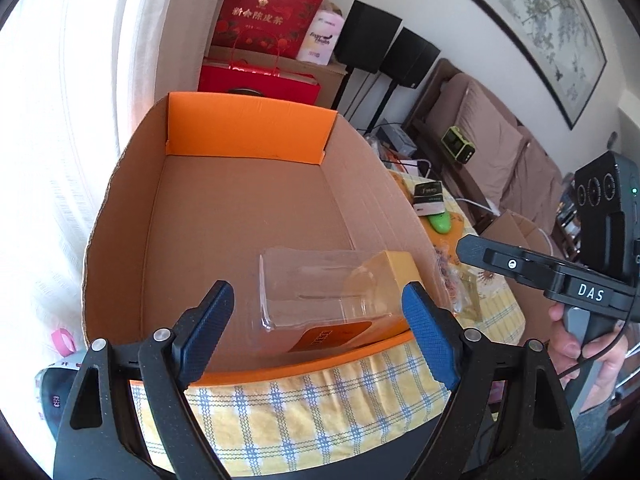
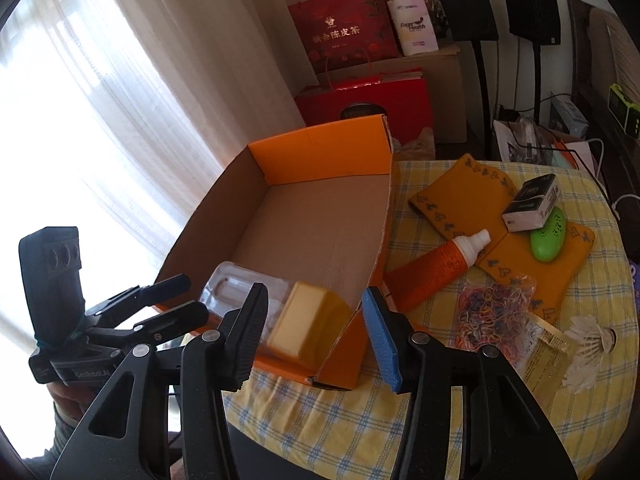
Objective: Organize objects
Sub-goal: 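Lower the container into the orange box and open the right gripper, then move the right gripper to the orange ball and grasp it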
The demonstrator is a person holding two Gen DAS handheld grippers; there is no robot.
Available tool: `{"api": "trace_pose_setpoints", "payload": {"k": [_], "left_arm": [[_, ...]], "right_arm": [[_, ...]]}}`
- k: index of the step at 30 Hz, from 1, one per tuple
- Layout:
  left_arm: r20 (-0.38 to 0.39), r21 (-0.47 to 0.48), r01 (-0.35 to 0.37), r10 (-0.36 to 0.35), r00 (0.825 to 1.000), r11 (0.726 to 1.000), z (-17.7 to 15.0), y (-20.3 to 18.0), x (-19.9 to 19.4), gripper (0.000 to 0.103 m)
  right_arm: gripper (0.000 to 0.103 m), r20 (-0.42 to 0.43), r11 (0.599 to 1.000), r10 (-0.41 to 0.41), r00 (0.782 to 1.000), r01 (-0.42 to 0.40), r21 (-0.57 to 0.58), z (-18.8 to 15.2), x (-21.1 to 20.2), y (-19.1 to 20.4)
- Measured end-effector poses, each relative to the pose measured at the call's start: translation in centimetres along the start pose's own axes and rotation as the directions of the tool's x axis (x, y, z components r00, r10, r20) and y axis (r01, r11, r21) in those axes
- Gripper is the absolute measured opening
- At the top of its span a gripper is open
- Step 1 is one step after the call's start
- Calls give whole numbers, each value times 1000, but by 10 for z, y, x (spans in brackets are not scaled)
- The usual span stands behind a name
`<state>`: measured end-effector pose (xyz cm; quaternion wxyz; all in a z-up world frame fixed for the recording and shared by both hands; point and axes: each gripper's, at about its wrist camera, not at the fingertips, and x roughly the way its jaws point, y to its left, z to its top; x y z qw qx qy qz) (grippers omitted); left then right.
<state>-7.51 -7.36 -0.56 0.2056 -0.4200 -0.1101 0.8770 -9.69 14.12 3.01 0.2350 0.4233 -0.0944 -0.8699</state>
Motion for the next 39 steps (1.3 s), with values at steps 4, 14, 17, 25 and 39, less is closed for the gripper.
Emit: {"api": "trace_pose_setpoints", "payload": {"k": [4, 14, 17, 25, 39], "left_arm": [[-47, 5, 57, -57, 997, 998, -1, -7, 10, 84], [-56, 22, 21, -20, 998, 1000, -5, -16, 11, 84], [-37, 7, 24, -24, 999, 1000, -6, -11, 5, 84], [66, 86, -16, 11, 998, 996, -16, -40, -23, 89], [56, 149, 96, -106, 993, 984, -33, -103, -20, 91]], "right_arm": [[51, 10, 1000, -6, 1000, 6, 22, -4, -7, -8], [52, 18, 999, -23, 1000, 22, 40, -10, -20, -19], [52, 30, 999, -31, 999, 30, 28, -13, -26, -17], [59, 77, 990, -137, 988, 134, 42, -23, -51, -39], [66, 122, 932, -352, 928, 336, 136, -46, -107, -106]]}}
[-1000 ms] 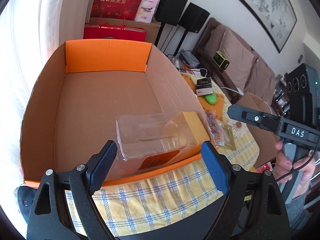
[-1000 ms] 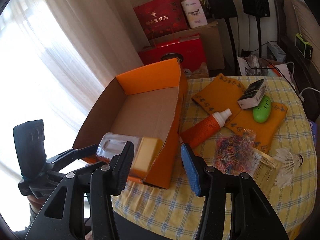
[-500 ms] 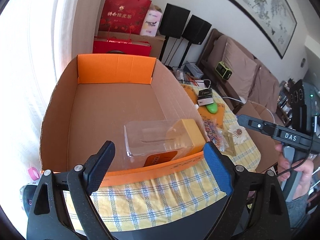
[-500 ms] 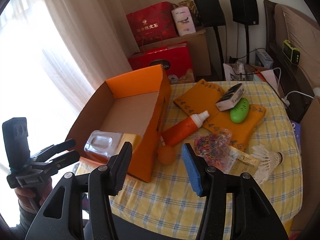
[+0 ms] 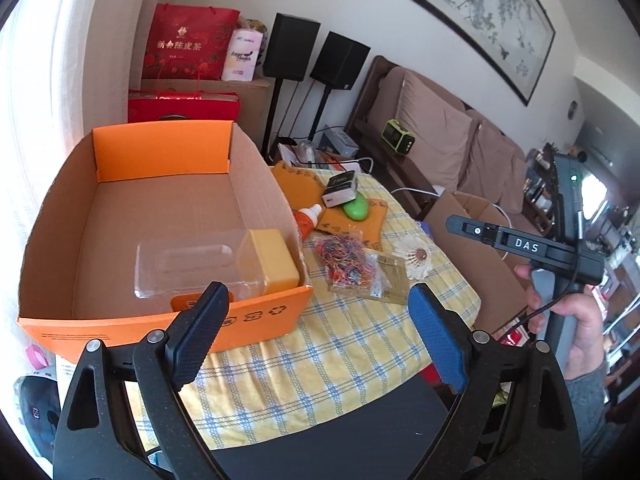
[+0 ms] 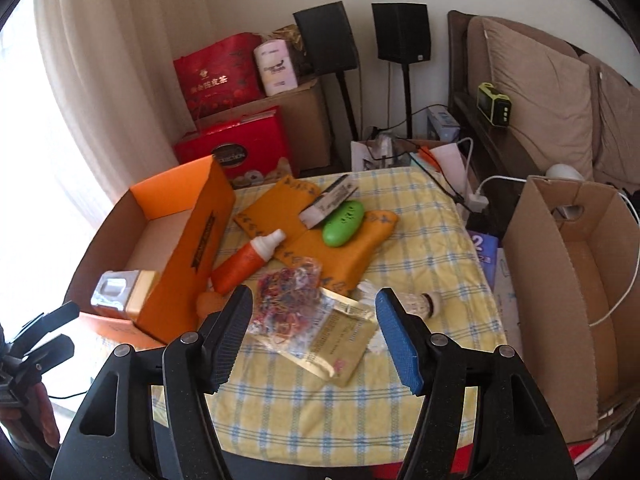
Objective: Organize objects
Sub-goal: 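Move the right gripper to the orange ball and grasp it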
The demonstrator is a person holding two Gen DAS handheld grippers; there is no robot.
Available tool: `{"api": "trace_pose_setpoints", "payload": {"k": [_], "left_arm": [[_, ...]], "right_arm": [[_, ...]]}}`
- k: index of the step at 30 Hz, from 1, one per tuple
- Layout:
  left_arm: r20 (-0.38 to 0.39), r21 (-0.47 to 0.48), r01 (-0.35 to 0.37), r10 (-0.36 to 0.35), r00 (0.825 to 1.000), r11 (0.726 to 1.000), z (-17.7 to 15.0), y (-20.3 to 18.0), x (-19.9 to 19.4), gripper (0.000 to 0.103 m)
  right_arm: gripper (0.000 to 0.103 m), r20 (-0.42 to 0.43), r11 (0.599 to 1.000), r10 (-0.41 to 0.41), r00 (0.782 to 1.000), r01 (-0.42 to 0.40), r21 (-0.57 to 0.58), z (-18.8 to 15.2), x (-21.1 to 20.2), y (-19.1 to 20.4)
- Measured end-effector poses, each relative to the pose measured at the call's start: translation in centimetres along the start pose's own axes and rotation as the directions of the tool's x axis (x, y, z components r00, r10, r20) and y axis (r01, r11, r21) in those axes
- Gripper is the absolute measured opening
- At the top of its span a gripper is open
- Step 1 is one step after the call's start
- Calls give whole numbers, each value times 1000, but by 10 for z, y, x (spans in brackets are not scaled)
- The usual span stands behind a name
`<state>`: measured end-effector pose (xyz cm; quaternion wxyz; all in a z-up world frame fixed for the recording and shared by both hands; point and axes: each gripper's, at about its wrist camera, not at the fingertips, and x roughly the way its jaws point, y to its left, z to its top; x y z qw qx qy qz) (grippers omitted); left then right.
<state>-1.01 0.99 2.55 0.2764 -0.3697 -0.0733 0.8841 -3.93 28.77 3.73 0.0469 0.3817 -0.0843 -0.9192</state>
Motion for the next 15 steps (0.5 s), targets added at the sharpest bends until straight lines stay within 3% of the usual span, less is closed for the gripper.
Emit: {"api": "trace_pose_setpoints", "payload": {"k": [7, 15], "left_arm": [[2, 32, -11, 11, 1000, 999, -11, -16, 6, 93], [1, 54, -34, 34, 999, 998, -16, -14, 1, 93]], "right_arm": [[66, -3, 1000, 9, 1000, -9, 10, -5, 2, -13], [65, -73, 969, 197, 978, -205, -137, -7, 42, 29]]}}
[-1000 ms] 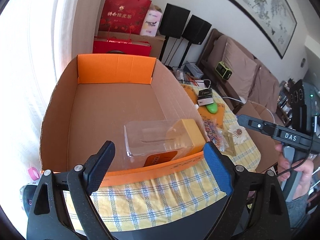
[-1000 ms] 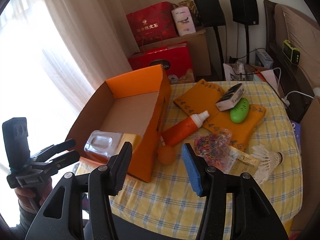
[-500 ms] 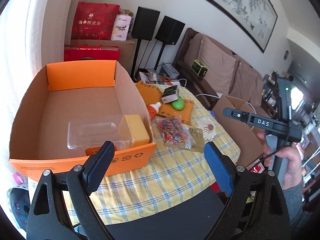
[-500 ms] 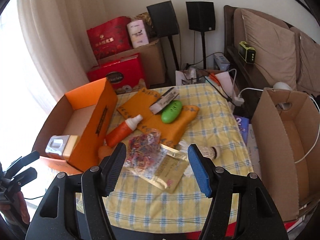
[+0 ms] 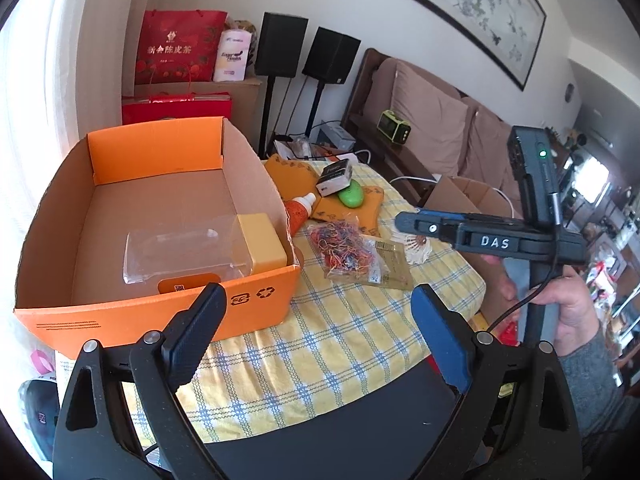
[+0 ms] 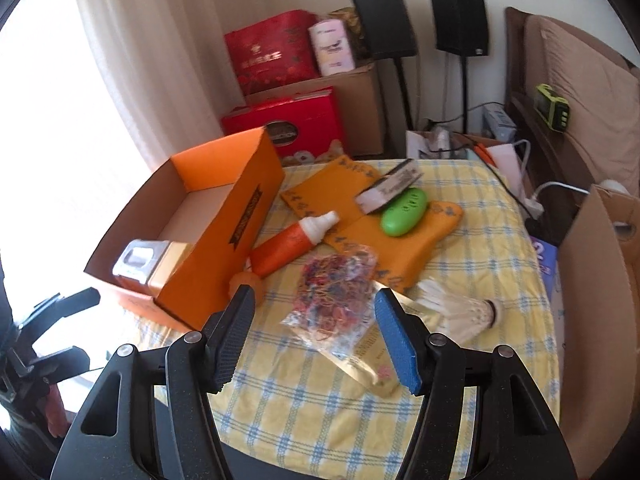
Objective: Organize objects
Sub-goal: 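Move the right gripper to the orange ball and grasp it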
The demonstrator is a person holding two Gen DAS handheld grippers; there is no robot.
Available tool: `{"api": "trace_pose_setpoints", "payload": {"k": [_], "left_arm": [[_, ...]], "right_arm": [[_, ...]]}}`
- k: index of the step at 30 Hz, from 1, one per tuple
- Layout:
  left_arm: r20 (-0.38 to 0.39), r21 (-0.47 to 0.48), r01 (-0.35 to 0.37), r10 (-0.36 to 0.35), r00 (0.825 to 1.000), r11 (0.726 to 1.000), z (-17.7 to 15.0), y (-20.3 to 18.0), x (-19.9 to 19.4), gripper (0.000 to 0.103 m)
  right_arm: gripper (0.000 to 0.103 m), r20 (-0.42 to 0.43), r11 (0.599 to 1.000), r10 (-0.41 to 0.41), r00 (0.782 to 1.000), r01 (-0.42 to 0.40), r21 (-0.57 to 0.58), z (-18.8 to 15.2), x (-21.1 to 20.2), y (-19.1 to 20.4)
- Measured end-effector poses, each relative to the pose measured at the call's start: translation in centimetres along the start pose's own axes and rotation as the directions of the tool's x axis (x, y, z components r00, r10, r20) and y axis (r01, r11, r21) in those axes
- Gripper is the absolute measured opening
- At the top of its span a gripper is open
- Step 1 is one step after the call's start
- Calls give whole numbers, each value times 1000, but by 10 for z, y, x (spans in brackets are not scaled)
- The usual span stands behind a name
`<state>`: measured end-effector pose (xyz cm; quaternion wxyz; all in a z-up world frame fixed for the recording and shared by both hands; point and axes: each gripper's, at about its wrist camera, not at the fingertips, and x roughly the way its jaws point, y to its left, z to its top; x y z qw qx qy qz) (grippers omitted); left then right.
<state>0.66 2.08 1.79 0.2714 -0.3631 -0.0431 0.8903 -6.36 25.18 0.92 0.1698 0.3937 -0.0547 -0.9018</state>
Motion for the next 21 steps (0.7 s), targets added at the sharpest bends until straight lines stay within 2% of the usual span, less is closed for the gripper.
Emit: {"api": "trace_pose_setpoints", "payload": {"k": [4, 10, 13, 16, 21], "left_arm": [[0, -21, -9, 9, 1000, 1000, -1, 10, -4, 93], [3, -52, -11, 11, 1000, 999, -3, 19, -7, 93], [1, -55, -13, 13, 1000, 998, -4, 23, -8, 93], [3, -63, -17, 17, 1000, 998, -4, 28, -10, 93], [3, -88, -17, 17, 1000, 996, -7, 35, -11, 93]], "right_arm": [[63, -104, 987, 65, 992, -80, -143, 3, 39, 20], [58, -132, 945, 97, 987, -133, -299, 3, 73, 42], [51, -154, 908, 100, 983, -154, -389, 2, 85, 55], [49, -183, 867, 102, 978, -178, -465, 2, 96, 64], [49, -257, 819, 108, 960, -233, -525, 2, 116, 71]]}}
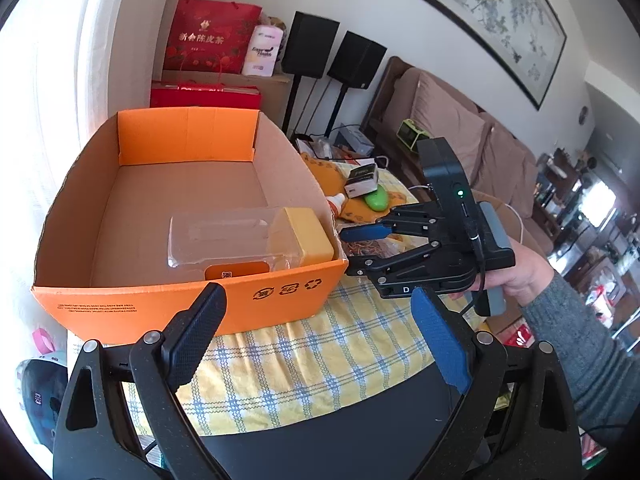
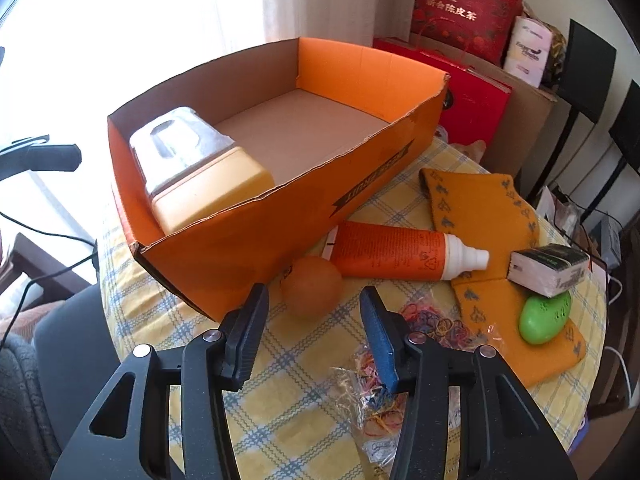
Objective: Organize objects
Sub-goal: 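Move the right gripper to the orange ball and grasp it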
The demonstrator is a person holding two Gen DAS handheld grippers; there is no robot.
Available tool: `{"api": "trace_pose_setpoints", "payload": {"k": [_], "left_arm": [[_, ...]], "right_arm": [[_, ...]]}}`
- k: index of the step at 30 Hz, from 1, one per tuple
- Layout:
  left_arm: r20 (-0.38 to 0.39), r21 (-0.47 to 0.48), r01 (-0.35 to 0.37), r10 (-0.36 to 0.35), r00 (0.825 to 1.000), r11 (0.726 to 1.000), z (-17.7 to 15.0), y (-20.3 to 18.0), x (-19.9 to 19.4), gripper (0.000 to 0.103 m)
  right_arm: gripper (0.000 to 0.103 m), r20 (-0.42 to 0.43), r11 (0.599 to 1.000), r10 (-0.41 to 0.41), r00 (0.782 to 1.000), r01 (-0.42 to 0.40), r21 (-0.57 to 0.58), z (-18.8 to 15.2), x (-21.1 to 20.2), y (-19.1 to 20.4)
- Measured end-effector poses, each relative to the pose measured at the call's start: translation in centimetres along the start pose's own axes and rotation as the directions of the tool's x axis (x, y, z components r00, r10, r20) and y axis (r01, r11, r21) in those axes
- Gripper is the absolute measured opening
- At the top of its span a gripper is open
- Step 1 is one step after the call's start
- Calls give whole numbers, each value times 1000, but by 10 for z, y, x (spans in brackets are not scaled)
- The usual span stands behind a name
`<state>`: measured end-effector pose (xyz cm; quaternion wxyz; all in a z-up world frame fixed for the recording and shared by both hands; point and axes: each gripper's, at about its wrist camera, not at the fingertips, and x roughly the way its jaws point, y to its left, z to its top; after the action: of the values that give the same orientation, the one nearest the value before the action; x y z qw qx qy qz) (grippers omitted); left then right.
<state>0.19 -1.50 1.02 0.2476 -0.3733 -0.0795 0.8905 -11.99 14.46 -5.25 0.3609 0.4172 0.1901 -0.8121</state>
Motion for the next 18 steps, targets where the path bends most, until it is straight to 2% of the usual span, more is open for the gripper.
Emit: {"api": "trace_pose_setpoints", "payload": {"k": [11, 13, 15, 18], "left_arm": [[-14, 1, 14, -14, 1000, 1000, -1, -1, 2, 93], [-14, 3, 17, -17, 1000, 1000, -2, -1, 3, 93], [-17, 3, 18, -18, 1000, 1000, -2, -2, 4, 93], [-18, 3, 24, -24, 1000, 1000, -2, -3, 5, 93]], "right_arm": [[48, -79, 994, -3, 997, -6, -113, 9, 30, 0], [47, -79, 993, -8, 997, -2, -122, 10, 31, 0], [39, -79, 993, -1, 997, -9, -119, 11, 33, -1], [39, -79, 993, 2, 997, -11, -116, 12, 34, 1]]}}
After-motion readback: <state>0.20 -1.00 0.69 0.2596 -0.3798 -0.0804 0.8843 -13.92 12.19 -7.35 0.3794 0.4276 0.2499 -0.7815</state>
